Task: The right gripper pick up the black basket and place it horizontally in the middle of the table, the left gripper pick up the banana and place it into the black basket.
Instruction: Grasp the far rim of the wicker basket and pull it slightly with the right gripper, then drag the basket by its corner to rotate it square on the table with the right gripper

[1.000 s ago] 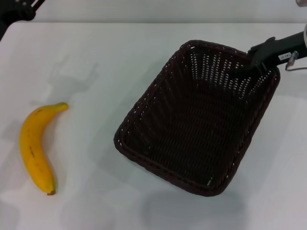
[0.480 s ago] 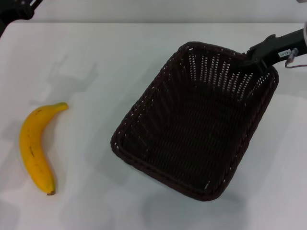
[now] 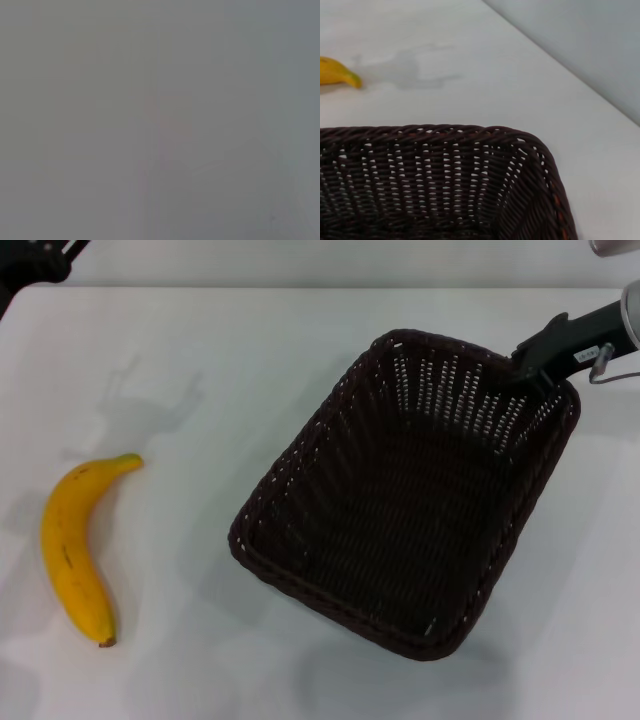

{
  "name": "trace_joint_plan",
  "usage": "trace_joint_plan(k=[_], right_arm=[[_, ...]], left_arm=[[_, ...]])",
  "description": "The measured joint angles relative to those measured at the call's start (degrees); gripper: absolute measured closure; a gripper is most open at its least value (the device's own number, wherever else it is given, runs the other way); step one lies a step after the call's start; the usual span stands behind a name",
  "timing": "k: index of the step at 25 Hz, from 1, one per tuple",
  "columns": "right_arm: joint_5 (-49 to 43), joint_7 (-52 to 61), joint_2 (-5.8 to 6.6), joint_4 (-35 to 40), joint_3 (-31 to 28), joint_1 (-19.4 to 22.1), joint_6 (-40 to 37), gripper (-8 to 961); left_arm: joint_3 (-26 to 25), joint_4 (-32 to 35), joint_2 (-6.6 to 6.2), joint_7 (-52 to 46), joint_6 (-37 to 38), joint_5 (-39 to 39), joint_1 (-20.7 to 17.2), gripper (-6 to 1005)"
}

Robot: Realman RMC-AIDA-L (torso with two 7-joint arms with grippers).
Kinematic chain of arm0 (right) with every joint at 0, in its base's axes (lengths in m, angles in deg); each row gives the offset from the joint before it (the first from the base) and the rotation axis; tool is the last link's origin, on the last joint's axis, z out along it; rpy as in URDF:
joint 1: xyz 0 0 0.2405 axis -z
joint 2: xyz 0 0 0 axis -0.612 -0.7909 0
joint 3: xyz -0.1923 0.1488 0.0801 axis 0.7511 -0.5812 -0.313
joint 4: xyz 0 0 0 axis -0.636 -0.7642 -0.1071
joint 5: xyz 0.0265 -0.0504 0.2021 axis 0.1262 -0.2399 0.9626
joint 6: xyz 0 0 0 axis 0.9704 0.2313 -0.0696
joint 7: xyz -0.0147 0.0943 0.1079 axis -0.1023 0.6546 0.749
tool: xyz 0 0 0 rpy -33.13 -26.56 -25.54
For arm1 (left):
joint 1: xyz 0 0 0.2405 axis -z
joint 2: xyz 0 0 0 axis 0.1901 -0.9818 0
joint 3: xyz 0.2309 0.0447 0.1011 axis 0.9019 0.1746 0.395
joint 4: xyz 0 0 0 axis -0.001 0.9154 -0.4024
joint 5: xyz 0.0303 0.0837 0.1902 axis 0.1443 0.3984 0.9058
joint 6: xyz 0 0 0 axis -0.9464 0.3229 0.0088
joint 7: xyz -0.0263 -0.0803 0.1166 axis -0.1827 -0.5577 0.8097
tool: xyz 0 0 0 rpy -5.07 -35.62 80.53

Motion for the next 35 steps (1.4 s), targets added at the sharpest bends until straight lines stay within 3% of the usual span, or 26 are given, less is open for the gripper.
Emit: trace_joint_plan(k=[13, 24, 35], right_arm=[[-0.1, 12.3, -0.39, 4.7, 0.6, 1.3, -0.4, 760], [-0.2, 34.8, -0.39, 17.2, 13.6, 7.2, -0.9, 768], [-1.0, 50.3, -0.9, 27.9, 18.5, 14.3, -1.7, 772]], left_arm=[[-0.1, -0.1, 0.0, 0.0, 0.0, 0.0, 0.3, 124], [-0.5, -0.1, 0.0, 0.0, 0.0, 0.0, 0.5, 124], [-1.3, -0.1, -0.08, 0.0, -0.1, 0.0, 0.8, 124]])
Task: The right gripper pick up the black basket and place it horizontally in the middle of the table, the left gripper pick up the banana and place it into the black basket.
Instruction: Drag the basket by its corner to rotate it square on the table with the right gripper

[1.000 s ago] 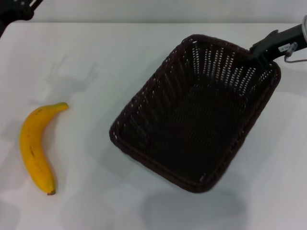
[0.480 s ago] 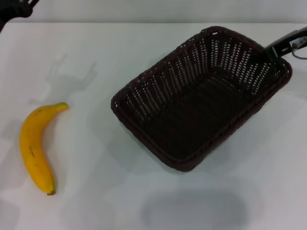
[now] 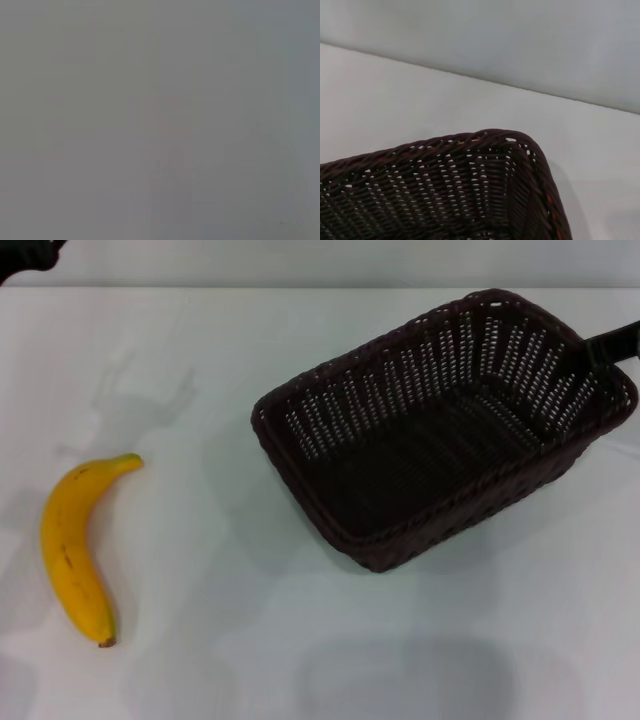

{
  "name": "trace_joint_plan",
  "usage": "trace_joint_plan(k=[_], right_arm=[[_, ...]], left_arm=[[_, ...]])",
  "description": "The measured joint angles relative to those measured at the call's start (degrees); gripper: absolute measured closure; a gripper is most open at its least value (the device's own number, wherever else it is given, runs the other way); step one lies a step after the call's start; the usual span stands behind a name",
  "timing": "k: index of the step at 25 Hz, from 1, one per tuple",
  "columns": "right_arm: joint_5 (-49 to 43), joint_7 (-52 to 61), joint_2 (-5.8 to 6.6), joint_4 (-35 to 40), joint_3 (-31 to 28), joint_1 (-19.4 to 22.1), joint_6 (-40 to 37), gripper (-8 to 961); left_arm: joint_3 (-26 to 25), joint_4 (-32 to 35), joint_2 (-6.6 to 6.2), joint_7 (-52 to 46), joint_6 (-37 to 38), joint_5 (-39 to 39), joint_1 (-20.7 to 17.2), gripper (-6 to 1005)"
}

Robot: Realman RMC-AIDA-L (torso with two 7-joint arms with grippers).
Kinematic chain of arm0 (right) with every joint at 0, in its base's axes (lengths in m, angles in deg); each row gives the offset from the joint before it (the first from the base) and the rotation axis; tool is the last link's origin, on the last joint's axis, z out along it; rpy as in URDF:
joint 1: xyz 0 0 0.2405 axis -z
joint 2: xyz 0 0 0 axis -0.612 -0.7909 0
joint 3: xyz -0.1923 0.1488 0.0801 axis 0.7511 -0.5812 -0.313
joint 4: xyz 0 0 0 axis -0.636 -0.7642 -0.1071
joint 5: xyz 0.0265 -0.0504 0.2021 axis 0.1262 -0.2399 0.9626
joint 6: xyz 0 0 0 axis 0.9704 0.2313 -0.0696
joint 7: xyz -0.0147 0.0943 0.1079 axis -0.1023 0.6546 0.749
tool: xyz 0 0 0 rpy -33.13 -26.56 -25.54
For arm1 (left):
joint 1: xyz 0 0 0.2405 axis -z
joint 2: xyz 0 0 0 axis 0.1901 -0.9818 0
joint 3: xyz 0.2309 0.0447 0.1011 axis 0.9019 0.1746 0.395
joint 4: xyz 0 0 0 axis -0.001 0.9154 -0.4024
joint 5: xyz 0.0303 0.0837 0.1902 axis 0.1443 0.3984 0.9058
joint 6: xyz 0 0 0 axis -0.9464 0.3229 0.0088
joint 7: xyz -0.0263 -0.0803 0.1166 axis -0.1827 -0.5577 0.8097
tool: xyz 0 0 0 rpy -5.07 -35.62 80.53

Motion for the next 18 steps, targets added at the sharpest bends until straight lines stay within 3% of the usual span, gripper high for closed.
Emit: trace_joint_plan(k=[12, 18], right_arm=[[4.4, 6.5, -0.11, 4.2, 0.3, 4.1, -0.1, 776], [8.4, 9.6, -0.17, 7.2, 1.3, 8.4, -0.3, 776]], left_arm=[[-0.6, -0.6, -0.01, 0.0, -0.2, 0.0, 0.4, 125], [-0.8, -0.6, -0.01, 0.0, -0.2, 0.0, 0.7, 125]])
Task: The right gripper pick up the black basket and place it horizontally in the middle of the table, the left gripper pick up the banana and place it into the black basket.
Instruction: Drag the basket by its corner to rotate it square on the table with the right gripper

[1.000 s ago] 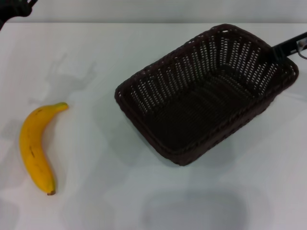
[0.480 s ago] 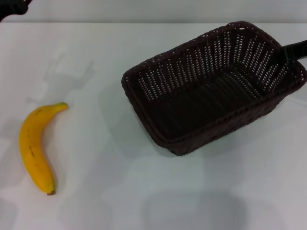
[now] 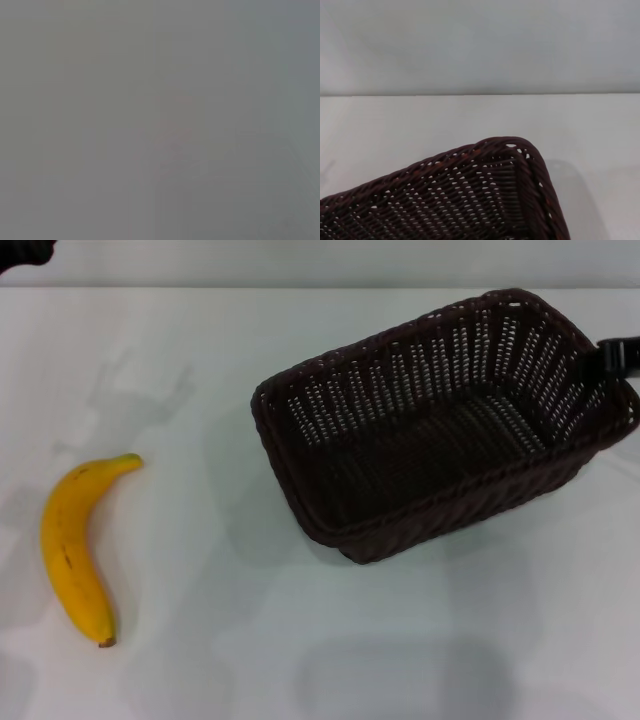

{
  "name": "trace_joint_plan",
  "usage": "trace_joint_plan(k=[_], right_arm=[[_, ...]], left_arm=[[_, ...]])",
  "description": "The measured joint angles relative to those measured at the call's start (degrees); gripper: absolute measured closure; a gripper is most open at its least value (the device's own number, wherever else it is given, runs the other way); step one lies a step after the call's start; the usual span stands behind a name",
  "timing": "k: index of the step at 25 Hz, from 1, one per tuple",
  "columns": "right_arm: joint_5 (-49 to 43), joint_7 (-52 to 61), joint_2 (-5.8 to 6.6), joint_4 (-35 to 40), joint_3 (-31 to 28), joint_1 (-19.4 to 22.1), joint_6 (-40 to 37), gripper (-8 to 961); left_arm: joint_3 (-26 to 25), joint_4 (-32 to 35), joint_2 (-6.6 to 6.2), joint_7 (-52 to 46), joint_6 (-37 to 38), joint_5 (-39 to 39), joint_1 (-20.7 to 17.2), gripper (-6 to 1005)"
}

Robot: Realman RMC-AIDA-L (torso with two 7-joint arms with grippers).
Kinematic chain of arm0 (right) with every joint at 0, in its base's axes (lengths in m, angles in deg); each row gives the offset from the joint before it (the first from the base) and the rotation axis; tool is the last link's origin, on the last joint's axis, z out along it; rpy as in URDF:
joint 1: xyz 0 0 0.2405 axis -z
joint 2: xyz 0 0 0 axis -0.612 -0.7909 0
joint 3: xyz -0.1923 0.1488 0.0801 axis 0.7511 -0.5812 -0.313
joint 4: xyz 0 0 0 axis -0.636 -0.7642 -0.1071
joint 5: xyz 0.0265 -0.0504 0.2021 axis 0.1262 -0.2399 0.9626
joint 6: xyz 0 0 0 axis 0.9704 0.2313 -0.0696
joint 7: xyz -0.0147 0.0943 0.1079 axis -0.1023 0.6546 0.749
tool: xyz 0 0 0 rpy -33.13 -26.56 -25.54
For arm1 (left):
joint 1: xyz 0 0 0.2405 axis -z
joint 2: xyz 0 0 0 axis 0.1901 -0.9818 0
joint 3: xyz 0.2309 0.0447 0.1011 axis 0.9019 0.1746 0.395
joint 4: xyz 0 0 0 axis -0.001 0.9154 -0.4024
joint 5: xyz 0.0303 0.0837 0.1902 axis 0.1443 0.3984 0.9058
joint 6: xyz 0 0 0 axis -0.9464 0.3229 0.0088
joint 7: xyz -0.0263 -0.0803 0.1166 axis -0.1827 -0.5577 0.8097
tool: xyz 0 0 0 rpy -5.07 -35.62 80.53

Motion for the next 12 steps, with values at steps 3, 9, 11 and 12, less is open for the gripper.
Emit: trace_joint_plan(k=[3, 9, 11, 12], right_arm=[[2.1, 1.0, -0.16, 1.9, 1.2, 2.5, 1.0, 776], [8.1, 1.2, -0.46, 3.5, 3.4, 6.6, 3.9, 776], [9.7, 1.3, -0.47, 3.8, 4.1, 7.5, 4.8, 776], [11.0, 1.3, -0.44, 3.9, 4.7, 8.2, 5.5, 775]], left_arm=[[0.0, 0.0, 0.0, 0.0, 0.0, 0.0, 0.0, 125], [0.0, 0.0, 0.0, 0.0, 0.0, 0.0, 0.0, 126], [0.0, 0.0, -0.03, 0.0, 0.0, 0.0, 0.1, 126], [0.0, 0.0, -0.05, 0.0, 0.0, 0.0, 0.1, 126]])
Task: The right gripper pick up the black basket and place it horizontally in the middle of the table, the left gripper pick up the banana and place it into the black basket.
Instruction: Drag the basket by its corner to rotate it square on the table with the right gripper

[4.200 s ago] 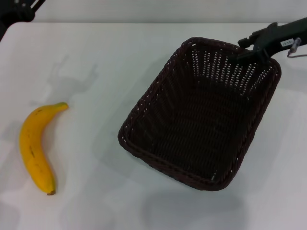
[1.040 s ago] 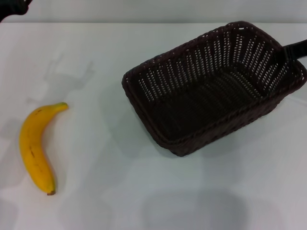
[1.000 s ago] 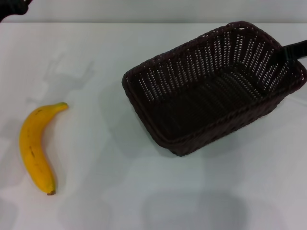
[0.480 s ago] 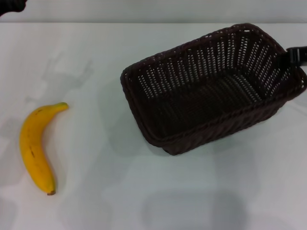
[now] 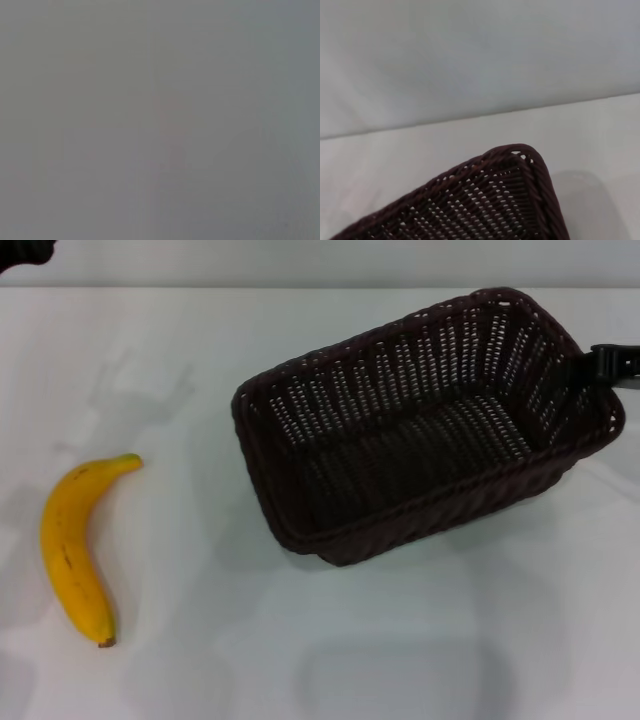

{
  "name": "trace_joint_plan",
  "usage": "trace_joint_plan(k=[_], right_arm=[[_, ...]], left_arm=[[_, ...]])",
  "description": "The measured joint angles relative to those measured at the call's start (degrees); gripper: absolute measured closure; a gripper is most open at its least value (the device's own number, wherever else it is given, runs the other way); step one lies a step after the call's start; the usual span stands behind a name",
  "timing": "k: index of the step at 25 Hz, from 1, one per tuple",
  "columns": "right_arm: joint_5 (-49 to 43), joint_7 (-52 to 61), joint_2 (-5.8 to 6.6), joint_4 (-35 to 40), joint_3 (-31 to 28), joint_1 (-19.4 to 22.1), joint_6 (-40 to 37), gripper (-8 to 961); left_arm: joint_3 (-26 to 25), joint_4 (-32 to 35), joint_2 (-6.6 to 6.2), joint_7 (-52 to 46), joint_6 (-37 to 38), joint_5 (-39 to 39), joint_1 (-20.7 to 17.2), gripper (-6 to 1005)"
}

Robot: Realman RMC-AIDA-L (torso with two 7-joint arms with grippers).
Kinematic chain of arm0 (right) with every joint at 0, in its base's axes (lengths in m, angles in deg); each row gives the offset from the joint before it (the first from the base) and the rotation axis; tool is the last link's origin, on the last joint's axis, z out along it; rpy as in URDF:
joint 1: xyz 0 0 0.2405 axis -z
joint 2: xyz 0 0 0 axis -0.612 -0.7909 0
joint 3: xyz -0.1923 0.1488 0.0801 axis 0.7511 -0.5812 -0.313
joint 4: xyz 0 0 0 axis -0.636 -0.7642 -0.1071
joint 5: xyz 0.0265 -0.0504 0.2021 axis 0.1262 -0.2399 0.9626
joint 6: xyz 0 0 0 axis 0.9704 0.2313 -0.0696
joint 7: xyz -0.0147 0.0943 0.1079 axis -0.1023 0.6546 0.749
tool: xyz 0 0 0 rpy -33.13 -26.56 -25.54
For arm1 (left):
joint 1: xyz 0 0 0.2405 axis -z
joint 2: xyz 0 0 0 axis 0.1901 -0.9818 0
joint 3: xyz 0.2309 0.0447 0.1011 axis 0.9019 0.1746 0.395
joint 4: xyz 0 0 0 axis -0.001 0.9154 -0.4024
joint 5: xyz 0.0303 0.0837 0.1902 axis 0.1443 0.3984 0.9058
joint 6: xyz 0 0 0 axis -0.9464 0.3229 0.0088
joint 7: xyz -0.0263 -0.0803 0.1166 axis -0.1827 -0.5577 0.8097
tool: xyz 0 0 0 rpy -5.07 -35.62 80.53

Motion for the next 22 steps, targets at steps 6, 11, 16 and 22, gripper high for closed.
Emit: trace_joint_plan(k=[6, 11, 16, 22], right_arm=[[6.1, 0.0, 0.04, 1.4, 3.5, 3.5, 4.0, 775], [9.5, 0.0, 0.05, 2.8, 7.0, 6.4, 7.8, 775], [12.4, 0.1, 0.14, 3.1, 11.8, 8.7, 12.6, 775], [14.4, 0.1, 0.3, 3.4, 17.6, 11.2, 18.9, 775]], left_arm=[[-0.1, 0.0, -0.04, -0.2, 0.0, 0.0, 0.1, 126], [-0.2, 0.0, -0.04, -0.2, 0.0, 0.0, 0.1, 127], [-0.2, 0.0, -0.04, -0.2, 0.1, 0.0, 0.1, 127], [-0.7, -0.3, -0.04, -0.3, 0.1, 0.0, -0.1, 127]])
